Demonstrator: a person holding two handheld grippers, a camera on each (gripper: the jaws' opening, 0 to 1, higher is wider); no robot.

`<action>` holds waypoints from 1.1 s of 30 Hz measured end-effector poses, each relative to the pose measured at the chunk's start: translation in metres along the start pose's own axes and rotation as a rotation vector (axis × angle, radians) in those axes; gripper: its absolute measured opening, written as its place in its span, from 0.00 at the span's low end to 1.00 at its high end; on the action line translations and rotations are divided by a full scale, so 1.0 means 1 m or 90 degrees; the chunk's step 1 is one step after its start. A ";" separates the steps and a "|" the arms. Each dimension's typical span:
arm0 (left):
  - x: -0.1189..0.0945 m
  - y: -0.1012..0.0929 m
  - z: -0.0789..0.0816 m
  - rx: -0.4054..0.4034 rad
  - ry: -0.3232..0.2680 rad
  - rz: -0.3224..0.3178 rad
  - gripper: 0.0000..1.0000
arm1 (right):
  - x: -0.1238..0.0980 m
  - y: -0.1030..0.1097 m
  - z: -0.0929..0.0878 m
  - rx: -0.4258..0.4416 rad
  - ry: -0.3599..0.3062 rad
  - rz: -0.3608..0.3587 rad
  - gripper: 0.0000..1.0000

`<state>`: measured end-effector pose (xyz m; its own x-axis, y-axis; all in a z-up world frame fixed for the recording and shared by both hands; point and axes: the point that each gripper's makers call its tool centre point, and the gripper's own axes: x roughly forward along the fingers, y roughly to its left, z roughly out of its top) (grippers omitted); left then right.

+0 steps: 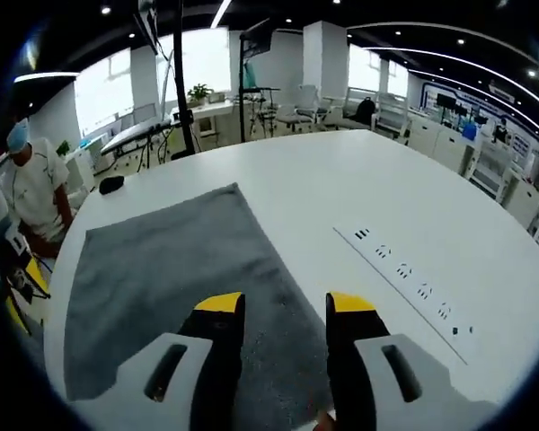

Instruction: Fold the towel on the table until its edges align and the towel forms a compact rectangular stack.

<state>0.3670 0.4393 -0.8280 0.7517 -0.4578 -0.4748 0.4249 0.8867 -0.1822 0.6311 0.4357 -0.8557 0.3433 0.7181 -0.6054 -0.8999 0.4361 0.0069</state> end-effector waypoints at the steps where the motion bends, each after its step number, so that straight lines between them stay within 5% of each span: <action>1: 0.003 -0.005 -0.001 0.006 0.007 -0.007 0.41 | -0.002 -0.002 -0.002 0.002 0.001 -0.002 0.36; 13: 0.024 -0.049 -0.022 0.070 0.062 -0.067 0.43 | -0.017 -0.023 -0.029 0.032 0.014 -0.029 0.36; 28: 0.037 -0.061 -0.033 0.105 0.091 -0.106 0.40 | -0.025 -0.040 -0.058 0.085 0.020 -0.070 0.36; 33: 0.036 -0.074 -0.044 0.111 0.112 -0.132 0.32 | -0.027 -0.042 -0.062 0.096 0.024 -0.074 0.34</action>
<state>0.3404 0.3597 -0.8699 0.5481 -0.5961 -0.5867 0.6511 0.7444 -0.1482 0.6428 0.3649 -0.8893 0.4305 0.6383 -0.6382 -0.8029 0.5938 0.0523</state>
